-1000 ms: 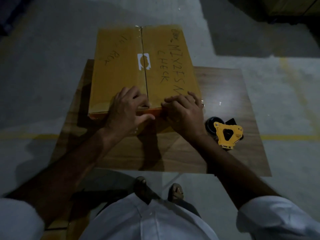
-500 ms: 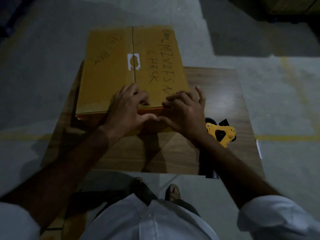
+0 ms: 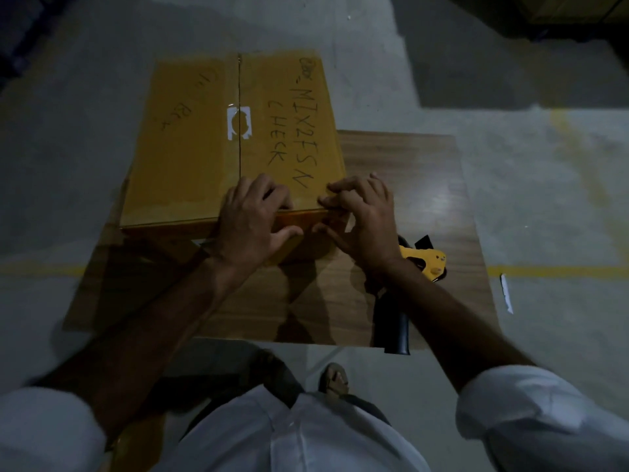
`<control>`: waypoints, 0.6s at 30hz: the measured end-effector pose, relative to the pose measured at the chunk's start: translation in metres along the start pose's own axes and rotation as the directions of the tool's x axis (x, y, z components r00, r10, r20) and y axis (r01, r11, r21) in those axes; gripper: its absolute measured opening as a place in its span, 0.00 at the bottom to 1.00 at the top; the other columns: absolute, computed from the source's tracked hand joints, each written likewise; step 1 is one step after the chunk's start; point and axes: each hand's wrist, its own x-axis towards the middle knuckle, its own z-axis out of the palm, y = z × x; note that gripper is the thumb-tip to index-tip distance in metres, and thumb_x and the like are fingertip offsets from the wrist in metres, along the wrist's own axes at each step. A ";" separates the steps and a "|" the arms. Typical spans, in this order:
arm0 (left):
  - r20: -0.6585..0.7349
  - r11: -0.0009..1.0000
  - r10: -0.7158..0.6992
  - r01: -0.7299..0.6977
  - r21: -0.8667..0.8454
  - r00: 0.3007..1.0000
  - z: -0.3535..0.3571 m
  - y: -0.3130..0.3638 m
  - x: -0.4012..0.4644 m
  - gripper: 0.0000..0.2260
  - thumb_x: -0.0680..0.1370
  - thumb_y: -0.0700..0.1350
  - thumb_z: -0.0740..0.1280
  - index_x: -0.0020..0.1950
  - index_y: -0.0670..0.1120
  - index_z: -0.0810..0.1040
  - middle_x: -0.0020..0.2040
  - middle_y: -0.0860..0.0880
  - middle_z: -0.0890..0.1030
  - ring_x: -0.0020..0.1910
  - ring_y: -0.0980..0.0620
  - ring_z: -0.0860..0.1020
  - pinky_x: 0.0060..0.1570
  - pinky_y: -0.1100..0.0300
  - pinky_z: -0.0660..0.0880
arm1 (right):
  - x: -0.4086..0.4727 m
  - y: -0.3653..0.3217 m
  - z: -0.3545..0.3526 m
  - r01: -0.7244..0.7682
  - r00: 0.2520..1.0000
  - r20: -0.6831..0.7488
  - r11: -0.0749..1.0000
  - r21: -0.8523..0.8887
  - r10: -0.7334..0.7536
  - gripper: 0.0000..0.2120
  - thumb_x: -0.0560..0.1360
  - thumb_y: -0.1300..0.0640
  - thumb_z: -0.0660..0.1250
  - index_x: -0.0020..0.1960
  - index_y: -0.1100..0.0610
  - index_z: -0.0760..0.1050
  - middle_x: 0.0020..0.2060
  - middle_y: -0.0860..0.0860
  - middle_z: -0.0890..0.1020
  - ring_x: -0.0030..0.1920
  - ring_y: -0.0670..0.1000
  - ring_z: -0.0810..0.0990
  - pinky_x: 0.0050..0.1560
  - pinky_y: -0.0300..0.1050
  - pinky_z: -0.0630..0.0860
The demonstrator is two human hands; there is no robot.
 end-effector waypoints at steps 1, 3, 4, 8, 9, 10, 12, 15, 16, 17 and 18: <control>0.019 1.000 -0.014 0.015 -0.024 1.000 -0.002 0.001 0.002 0.24 0.65 0.59 0.81 0.52 0.49 0.77 0.54 0.48 0.74 0.53 0.45 0.72 0.52 0.47 0.74 | 0.002 0.003 -0.006 0.022 0.999 0.044 1.000 0.022 -0.023 0.22 0.70 0.45 0.81 0.58 0.56 0.83 0.61 0.55 0.80 0.65 0.57 0.77 0.68 0.65 0.69; 0.068 0.991 0.012 -0.003 -0.134 0.998 -0.004 0.004 0.009 0.24 0.67 0.65 0.78 0.54 0.52 0.78 0.55 0.51 0.74 0.55 0.50 0.71 0.53 0.50 0.72 | 0.007 0.014 -0.021 0.030 0.993 0.110 0.993 0.114 -0.043 0.24 0.70 0.40 0.80 0.59 0.54 0.84 0.62 0.54 0.80 0.64 0.55 0.76 0.63 0.57 0.72; 0.091 0.980 0.050 -0.031 -0.195 0.995 -0.003 0.006 0.013 0.23 0.69 0.66 0.75 0.56 0.53 0.80 0.57 0.52 0.75 0.56 0.51 0.71 0.54 0.50 0.72 | 0.010 0.019 -0.028 0.022 0.991 0.124 0.988 0.154 -0.041 0.25 0.70 0.38 0.78 0.59 0.53 0.84 0.61 0.53 0.80 0.63 0.54 0.76 0.61 0.54 0.73; -0.006 0.970 0.064 -0.064 -0.234 0.998 0.012 0.015 0.018 0.14 0.78 0.60 0.71 0.54 0.52 0.85 0.53 0.51 0.77 0.54 0.50 0.73 0.52 0.48 0.74 | 0.014 0.036 -0.029 0.020 0.994 0.105 0.984 0.178 -0.039 0.20 0.73 0.40 0.76 0.57 0.52 0.85 0.61 0.54 0.80 0.62 0.54 0.76 0.57 0.49 0.72; -0.046 0.978 0.043 -0.052 -0.200 0.998 0.017 0.018 0.017 0.13 0.78 0.60 0.72 0.52 0.51 0.85 0.52 0.51 0.77 0.53 0.49 0.73 0.51 0.49 0.73 | 0.010 0.038 -0.023 0.020 0.996 0.079 0.984 0.179 -0.034 0.19 0.73 0.41 0.77 0.57 0.52 0.85 0.61 0.54 0.80 0.62 0.54 0.76 0.57 0.48 0.72; -0.079 0.986 0.036 -0.048 -0.160 0.996 0.022 0.021 0.016 0.14 0.78 0.60 0.71 0.51 0.51 0.85 0.51 0.51 0.77 0.51 0.49 0.73 0.49 0.50 0.72 | 0.005 0.039 -0.017 0.010 0.998 0.054 0.983 0.184 -0.021 0.19 0.73 0.42 0.77 0.58 0.53 0.84 0.62 0.55 0.80 0.63 0.54 0.75 0.57 0.47 0.72; -0.130 0.993 0.059 -0.071 -0.093 0.990 0.028 0.022 0.013 0.15 0.79 0.61 0.70 0.50 0.50 0.84 0.49 0.50 0.77 0.49 0.47 0.73 0.46 0.50 0.71 | -0.005 0.039 -0.007 -0.022 1.000 0.024 0.980 0.197 0.017 0.19 0.74 0.45 0.77 0.59 0.54 0.83 0.65 0.55 0.78 0.66 0.51 0.72 0.60 0.40 0.70; -0.125 0.993 0.119 -0.119 0.007 0.985 0.028 0.019 0.008 0.17 0.77 0.62 0.71 0.53 0.49 0.83 0.51 0.47 0.78 0.49 0.44 0.73 0.46 0.49 0.70 | -0.009 0.035 -0.004 -0.017 1.000 0.029 0.983 0.185 0.012 0.19 0.74 0.48 0.78 0.61 0.54 0.82 0.67 0.56 0.76 0.68 0.50 0.71 0.61 0.40 0.69; -0.107 0.991 0.130 -0.127 0.042 0.986 0.028 0.020 0.007 0.17 0.76 0.61 0.73 0.54 0.49 0.82 0.52 0.46 0.78 0.49 0.43 0.74 0.46 0.48 0.70 | -0.007 0.033 -0.006 -0.007 0.999 0.049 0.986 0.166 -0.001 0.20 0.73 0.49 0.79 0.61 0.54 0.82 0.68 0.57 0.76 0.68 0.53 0.72 0.61 0.44 0.69; -0.086 0.991 0.124 -0.119 0.053 0.989 0.027 0.022 0.008 0.18 0.74 0.60 0.75 0.55 0.49 0.82 0.53 0.46 0.78 0.50 0.43 0.74 0.47 0.48 0.70 | -0.004 0.032 -0.009 0.006 0.997 0.075 0.990 0.144 -0.017 0.20 0.72 0.49 0.80 0.61 0.54 0.82 0.68 0.57 0.76 0.68 0.56 0.73 0.61 0.47 0.71; -0.065 0.994 0.106 -0.104 0.039 0.992 0.026 0.024 0.010 0.18 0.72 0.59 0.77 0.55 0.49 0.81 0.53 0.47 0.77 0.51 0.44 0.74 0.48 0.49 0.71 | -0.001 0.031 -0.014 0.026 0.994 0.099 0.992 0.120 -0.039 0.20 0.72 0.50 0.80 0.61 0.54 0.82 0.68 0.57 0.76 0.68 0.58 0.73 0.61 0.51 0.72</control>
